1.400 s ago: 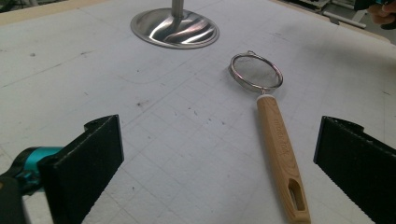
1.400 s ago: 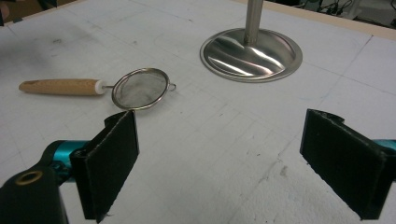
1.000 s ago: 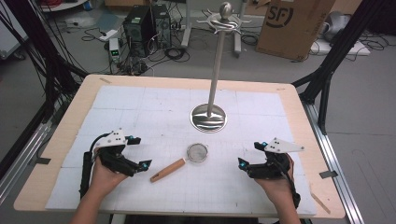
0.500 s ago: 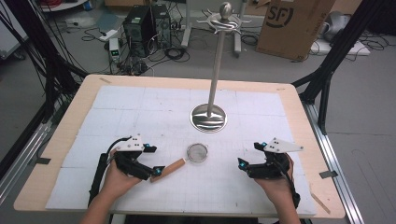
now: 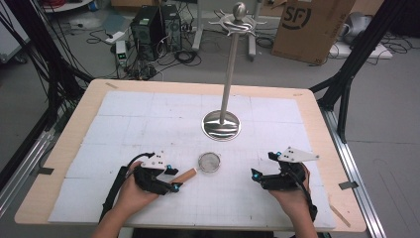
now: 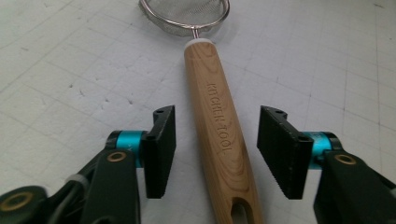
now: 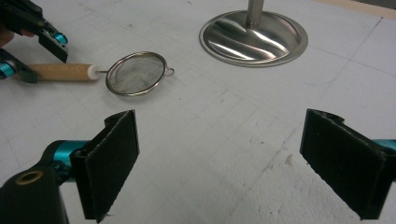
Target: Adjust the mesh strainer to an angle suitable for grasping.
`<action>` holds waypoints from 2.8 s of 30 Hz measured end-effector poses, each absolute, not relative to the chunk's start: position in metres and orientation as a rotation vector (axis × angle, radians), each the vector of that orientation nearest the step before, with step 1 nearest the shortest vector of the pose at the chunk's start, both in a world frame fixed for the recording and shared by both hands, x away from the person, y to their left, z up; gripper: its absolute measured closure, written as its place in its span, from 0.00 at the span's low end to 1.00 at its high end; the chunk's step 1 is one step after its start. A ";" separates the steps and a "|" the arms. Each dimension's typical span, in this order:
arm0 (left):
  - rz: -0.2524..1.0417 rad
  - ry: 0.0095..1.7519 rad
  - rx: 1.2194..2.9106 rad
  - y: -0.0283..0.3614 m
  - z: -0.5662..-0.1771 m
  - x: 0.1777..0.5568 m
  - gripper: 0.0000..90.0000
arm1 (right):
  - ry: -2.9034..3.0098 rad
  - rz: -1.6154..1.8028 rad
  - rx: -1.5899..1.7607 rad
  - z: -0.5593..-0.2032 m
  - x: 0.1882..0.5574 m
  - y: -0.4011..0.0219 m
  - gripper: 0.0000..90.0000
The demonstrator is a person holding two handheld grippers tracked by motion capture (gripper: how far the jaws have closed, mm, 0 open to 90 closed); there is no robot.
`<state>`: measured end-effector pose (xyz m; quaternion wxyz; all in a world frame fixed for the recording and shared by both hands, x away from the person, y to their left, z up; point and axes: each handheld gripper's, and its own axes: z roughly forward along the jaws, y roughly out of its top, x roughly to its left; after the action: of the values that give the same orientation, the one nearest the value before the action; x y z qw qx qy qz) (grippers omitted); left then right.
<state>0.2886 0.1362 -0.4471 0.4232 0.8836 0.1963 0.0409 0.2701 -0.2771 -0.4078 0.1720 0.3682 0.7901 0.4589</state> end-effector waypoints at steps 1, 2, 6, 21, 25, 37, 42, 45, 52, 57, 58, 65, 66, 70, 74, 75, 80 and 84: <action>0.109 0.491 2.223 0.135 -0.448 0.288 0.59 | 2.244 1.304 1.046 -0.408 0.270 -0.277 0.12; 0.131 0.484 2.230 0.134 -0.448 0.287 0.62 | 2.245 1.301 1.045 -0.408 0.270 -0.277 0.12; 0.165 0.479 2.248 0.131 -0.447 0.285 0.70 | 2.243 1.297 1.046 -0.408 0.271 -0.278 0.12; 0.168 0.433 2.281 0.123 -0.444 0.283 0.74 | 2.245 1.303 1.046 -0.408 0.270 -0.277 0.12; 0.161 0.415 2.288 0.115 -0.444 0.282 0.74 | 2.246 1.304 1.042 -0.407 0.270 -0.277 0.12; 0.119 0.343 2.291 0.072 -0.444 0.284 0.74 | 2.240 1.317 1.038 -0.405 0.270 -0.278 0.12; 0.105 0.325 2.295 0.056 -0.444 0.287 0.74 | 2.239 1.321 1.039 -0.405 0.270 -0.278 0.12; 0.105 0.301 2.311 0.044 -0.442 0.289 0.74 | 2.238 1.322 1.042 -0.405 0.269 -0.278 0.12; 0.097 0.278 2.317 0.020 -0.442 0.291 0.74 | 2.236 1.327 1.033 -0.405 0.270 -0.278 0.12; 0.090 0.247 2.327 0.003 -0.439 0.292 0.74 | 2.248 1.322 1.031 -0.406 0.270 -0.278 0.12; 0.091 0.242 2.328 0.000 -0.439 0.292 0.74 | 2.247 1.325 1.033 -0.406 0.270 -0.278 0.12; 0.074 0.234 2.323 -0.007 -0.438 0.294 0.74 | 2.246 1.326 1.033 -0.406 0.270 -0.278 0.12; 0.074 0.230 2.331 -0.006 -0.438 0.294 0.74 | 2.249 1.326 1.030 -0.406 0.270 -0.278 0.12; 0.093 0.238 2.339 -0.004 -0.439 0.291 0.63 | 2.250 1.327 1.032 -0.406 0.270 -0.278 0.12; 0.106 0.253 2.338 0.006 -0.439 0.288 0.56 | 2.250 1.328 1.031 -0.406 0.270 -0.278 0.12; 0.115 0.261 2.337 0.009 -0.439 0.288 0.55 | 2.249 1.328 1.036 -0.406 0.269 -0.277 0.12; 0.139 0.335 2.322 0.027 -0.439 0.295 0.53 | 2.258 1.320 1.030 -0.407 0.270 -0.276 0.12; 0.159 0.385 2.297 0.033 -0.439 0.302 0.53 | 2.260 1.320 1.030 -0.407 0.270 -0.275 0.12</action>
<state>0.3019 0.0328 -0.4391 0.3927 0.9049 0.1515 0.0628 0.2701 -0.2745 -0.4069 0.1638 0.3612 0.7926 0.4631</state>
